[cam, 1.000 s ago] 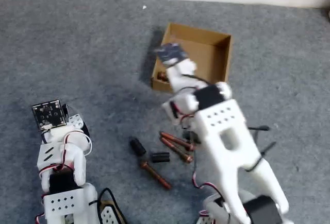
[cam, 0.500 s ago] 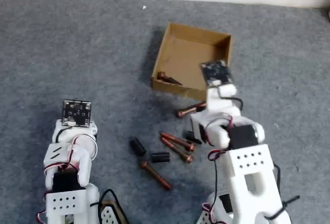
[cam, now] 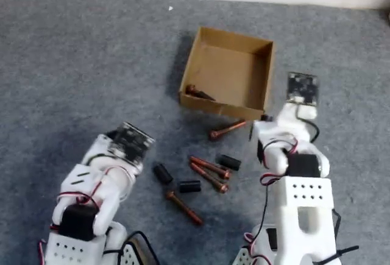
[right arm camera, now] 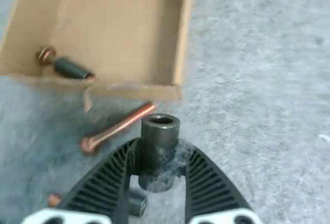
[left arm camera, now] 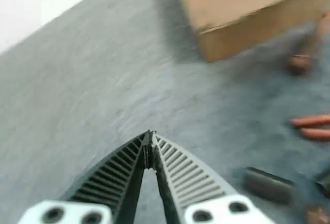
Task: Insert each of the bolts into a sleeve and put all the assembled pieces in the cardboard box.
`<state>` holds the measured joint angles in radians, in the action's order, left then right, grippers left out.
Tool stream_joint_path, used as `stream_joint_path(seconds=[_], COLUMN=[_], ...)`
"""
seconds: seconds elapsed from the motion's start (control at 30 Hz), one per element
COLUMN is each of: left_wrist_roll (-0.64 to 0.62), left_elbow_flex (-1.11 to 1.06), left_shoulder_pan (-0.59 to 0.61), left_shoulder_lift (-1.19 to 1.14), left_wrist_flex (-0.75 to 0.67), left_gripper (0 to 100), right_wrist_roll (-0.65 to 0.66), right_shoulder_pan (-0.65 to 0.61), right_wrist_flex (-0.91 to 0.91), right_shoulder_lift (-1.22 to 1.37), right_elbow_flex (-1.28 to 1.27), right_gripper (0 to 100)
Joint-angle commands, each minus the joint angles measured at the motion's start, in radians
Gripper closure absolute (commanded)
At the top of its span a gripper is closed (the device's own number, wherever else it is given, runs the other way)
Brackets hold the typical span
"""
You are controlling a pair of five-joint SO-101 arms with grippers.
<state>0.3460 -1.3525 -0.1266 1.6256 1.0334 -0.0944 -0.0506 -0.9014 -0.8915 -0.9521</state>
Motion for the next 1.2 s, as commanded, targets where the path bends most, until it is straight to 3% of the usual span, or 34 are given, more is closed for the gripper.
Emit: stream_joint_path(seconds=[0.0,0.23,0.63,1.07,1.17], left_wrist_roll=[0.029,0.189,0.193,0.196,0.273], left_elbow_flex=[0.134,0.286,0.371,0.601,0.608], left_shoulder_pan=[-0.142,-0.317,-0.604,-0.63,-0.648], left_shoulder_lift=[-0.111,-0.542,-1.056,-1.468,-1.501], left_wrist_flex=[0.035,0.029,-0.204,-0.259,-0.258], left_gripper=[98,89,87,86,87], right_wrist_roll=[-0.052,-0.097,-0.109,-0.104,-0.107], right_shoulder_pan=[0.076,0.154,0.214,0.222,0.248], right_wrist_flex=[0.056,0.07,0.105,0.105,0.105], right_shoulder_lift=[-0.028,-0.028,-0.027,-0.036,-0.036], right_elbow_flex=[0.007,0.007,0.007,0.012,0.016], right_gripper=[99.3,99.3,99.3,99.3,99.3])
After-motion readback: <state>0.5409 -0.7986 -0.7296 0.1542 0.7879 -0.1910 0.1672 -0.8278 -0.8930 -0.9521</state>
